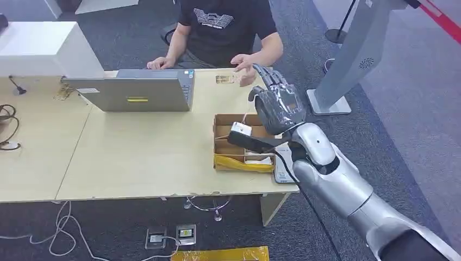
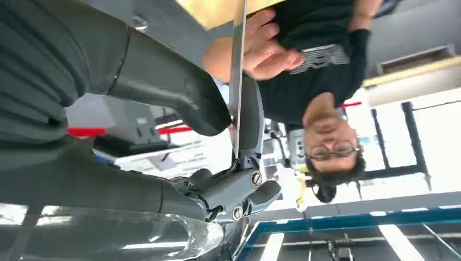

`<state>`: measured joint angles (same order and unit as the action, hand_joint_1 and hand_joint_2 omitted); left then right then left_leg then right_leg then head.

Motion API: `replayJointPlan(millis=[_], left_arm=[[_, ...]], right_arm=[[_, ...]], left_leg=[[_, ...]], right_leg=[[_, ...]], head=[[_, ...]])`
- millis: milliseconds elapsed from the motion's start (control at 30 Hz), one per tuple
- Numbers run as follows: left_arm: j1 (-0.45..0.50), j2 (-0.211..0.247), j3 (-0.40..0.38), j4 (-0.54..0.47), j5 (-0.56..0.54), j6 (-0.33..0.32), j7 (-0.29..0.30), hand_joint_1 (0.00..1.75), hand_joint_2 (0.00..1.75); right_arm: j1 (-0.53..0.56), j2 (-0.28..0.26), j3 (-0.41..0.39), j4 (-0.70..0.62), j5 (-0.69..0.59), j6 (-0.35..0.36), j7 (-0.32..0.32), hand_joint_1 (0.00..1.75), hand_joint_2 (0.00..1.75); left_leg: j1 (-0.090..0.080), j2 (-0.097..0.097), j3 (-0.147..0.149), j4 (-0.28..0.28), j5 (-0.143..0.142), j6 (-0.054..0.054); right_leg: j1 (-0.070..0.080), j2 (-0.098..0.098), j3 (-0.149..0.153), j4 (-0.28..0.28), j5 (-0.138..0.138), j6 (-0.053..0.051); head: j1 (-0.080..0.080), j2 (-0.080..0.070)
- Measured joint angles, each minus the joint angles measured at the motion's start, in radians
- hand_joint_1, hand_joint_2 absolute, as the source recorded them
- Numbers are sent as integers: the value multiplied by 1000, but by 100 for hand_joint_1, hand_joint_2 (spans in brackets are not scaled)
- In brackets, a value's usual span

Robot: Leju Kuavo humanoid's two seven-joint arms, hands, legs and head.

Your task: Pass the card to the sensor for recognition and then transmit it.

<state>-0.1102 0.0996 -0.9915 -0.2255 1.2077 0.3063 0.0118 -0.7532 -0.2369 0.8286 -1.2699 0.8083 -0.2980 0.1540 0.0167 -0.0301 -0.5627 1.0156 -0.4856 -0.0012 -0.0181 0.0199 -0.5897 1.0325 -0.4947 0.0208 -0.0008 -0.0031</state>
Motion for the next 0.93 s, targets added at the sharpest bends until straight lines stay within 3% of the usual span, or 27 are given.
replayJointPlan(millis=[467,633,667,900,933], left_arm=[[-5,-4,-8,0,-6,10,9,0,0],[-5,-4,-8,0,-6,10,9,0,0],[-5,-4,-10,0,-6,9,9,0,0],[-5,-5,-18,0,-8,9,9,0,0],[-5,-5,-18,0,-8,9,10,0,0]], right_arm=[[-90,117,0,203,-46,-56,-44,175,175],[-91,118,0,206,-46,-57,-45,175,175],[-104,142,1,276,-52,-77,-50,175,175],[-109,155,1,333,-46,-89,-50,175,175],[-110,156,1,340,-45,-90,-50,131,175]], left_leg=[[0,-1,0,0,0,0],[0,-1,0,0,0,0],[0,-1,0,0,0,0],[0,-1,0,0,0,0],[0,-1,0,0,0,0]], right_leg=[[0,0,0,0,0,0],[0,0,0,0,0,0],[0,0,0,0,0,0],[0,0,0,0,0,0],[0,0,0,0,0,0]], head=[[0,0],[0,0],[0,0],[0,0],[0,0]])
